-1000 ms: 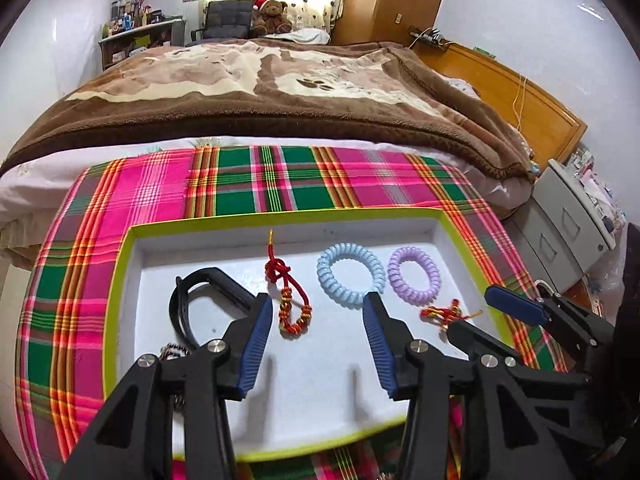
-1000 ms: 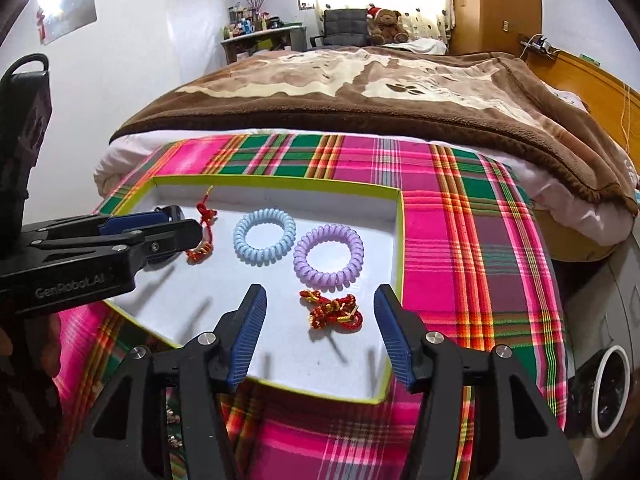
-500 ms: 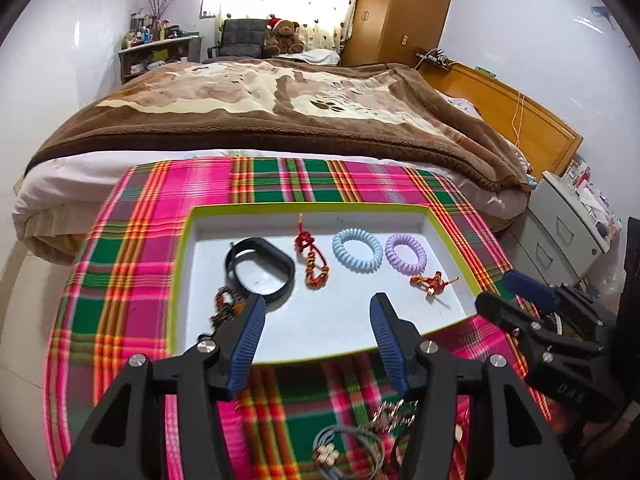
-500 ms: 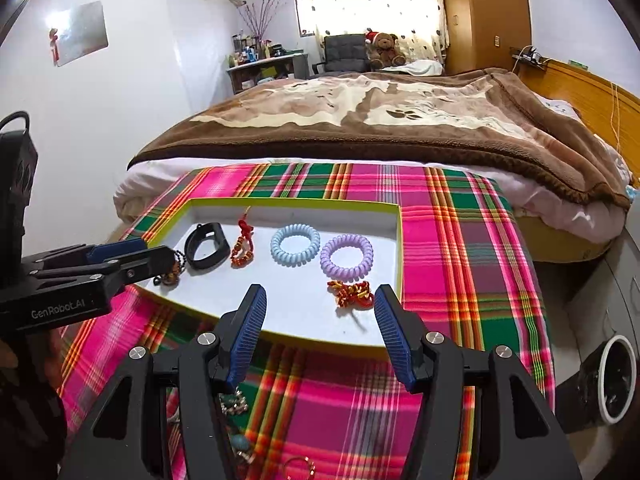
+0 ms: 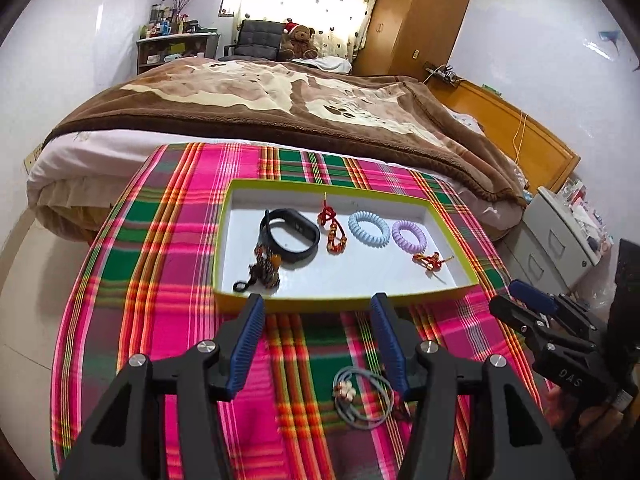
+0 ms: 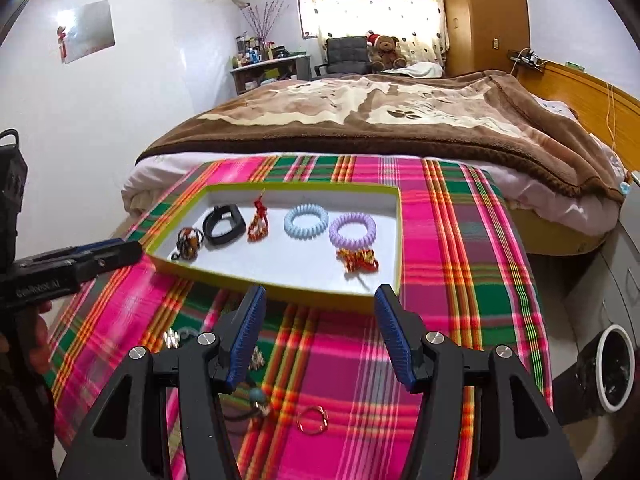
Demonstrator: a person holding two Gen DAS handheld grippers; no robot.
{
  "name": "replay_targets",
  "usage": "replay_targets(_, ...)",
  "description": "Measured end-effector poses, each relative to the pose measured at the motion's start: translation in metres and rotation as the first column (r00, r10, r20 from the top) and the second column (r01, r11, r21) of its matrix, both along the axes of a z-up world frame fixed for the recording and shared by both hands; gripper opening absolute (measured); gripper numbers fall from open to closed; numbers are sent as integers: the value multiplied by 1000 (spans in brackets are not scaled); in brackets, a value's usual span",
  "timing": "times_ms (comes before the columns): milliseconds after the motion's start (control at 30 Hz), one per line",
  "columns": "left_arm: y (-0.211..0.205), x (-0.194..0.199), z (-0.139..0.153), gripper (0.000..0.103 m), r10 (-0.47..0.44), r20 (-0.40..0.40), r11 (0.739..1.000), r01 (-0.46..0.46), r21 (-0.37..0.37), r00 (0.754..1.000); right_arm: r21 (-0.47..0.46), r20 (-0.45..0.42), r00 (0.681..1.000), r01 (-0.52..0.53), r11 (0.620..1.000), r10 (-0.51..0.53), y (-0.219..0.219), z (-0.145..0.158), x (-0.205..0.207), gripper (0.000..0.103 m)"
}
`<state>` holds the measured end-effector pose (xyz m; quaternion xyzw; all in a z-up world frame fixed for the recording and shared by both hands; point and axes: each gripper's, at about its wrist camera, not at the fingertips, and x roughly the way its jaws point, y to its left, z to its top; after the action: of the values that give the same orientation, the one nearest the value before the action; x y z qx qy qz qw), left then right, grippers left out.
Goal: Organize jewelry
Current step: 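Withdraw both open grippers from the tray toward the remaining jewelry, then grasp the gold ring with the right gripper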
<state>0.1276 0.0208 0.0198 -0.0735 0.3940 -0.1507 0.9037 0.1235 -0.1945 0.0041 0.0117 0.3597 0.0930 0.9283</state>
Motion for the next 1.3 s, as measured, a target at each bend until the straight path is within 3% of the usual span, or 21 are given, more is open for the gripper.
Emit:
replay_targets(533,31,-34,-30,56,2,-71,997,-7,-75,998,18,-108,994,19,1000,-17,-13,-41,-40,57)
replay_targets(700,33,-40,-35,57,5,-83,997,-12,-77,997,-18,-155,987,38,999,-40,-12,-52,-39,57)
replay_targets(1033,24,-40,-45,57,-22,-110,997,15,-71,994,-88,-181,983,-40,995,23,10,-62,-35,57)
replay_targets(1133,23,-40,-48,57,-26,-119,998,18,-65,993,-112,-179,983,-50,992,29,13,-64,-35,47)
replay_targets(1300,22,-40,-51,57,-29,-129,998,22,-56,991,-117,-172,984,-60,991,39,15,-64,-34,42)
